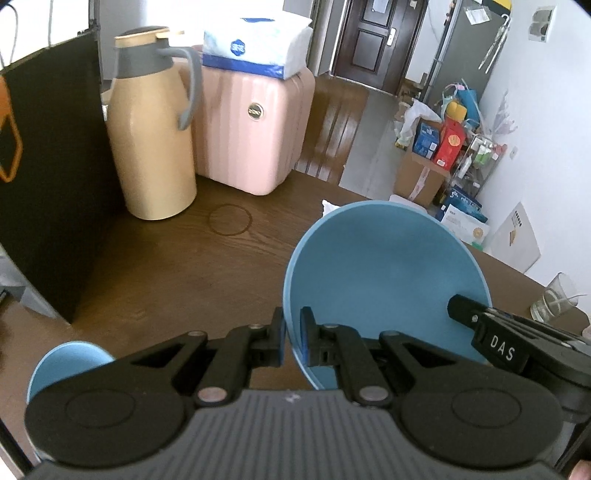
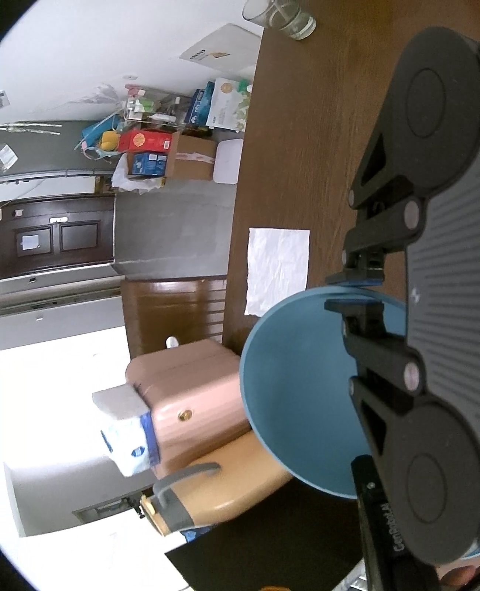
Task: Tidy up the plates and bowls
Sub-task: 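Lift the light-blue bowl with both grippers and carry it to the bowl stack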
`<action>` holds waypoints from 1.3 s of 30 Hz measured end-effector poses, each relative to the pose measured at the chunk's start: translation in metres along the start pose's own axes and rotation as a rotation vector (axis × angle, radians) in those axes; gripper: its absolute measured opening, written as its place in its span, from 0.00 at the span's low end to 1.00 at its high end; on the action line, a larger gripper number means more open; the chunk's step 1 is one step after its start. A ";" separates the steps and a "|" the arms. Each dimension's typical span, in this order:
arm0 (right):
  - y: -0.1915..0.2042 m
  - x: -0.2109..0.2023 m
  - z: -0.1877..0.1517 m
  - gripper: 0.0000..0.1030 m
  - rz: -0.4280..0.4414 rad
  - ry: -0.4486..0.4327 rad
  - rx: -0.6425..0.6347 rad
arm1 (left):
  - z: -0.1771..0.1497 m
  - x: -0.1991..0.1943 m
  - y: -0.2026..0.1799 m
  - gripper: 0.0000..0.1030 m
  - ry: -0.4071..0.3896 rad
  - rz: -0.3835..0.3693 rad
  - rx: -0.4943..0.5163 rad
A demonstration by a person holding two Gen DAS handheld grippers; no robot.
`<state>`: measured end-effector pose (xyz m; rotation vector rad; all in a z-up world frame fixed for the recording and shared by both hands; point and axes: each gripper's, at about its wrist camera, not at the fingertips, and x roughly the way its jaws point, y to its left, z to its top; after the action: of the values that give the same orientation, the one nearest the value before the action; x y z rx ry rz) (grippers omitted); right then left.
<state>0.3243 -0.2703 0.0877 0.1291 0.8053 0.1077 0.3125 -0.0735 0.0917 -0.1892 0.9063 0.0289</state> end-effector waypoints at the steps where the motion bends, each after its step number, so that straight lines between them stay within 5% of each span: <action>1: 0.003 -0.004 -0.001 0.06 0.001 -0.003 -0.003 | -0.001 -0.004 0.002 0.08 -0.005 0.001 -0.002; 39: 0.127 -0.066 -0.053 0.06 0.097 -0.016 -0.146 | -0.059 -0.103 0.112 0.08 -0.077 0.095 -0.146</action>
<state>0.2344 -0.1510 0.1179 0.0310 0.7723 0.2561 0.1907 0.0316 0.1202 -0.2794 0.8359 0.1897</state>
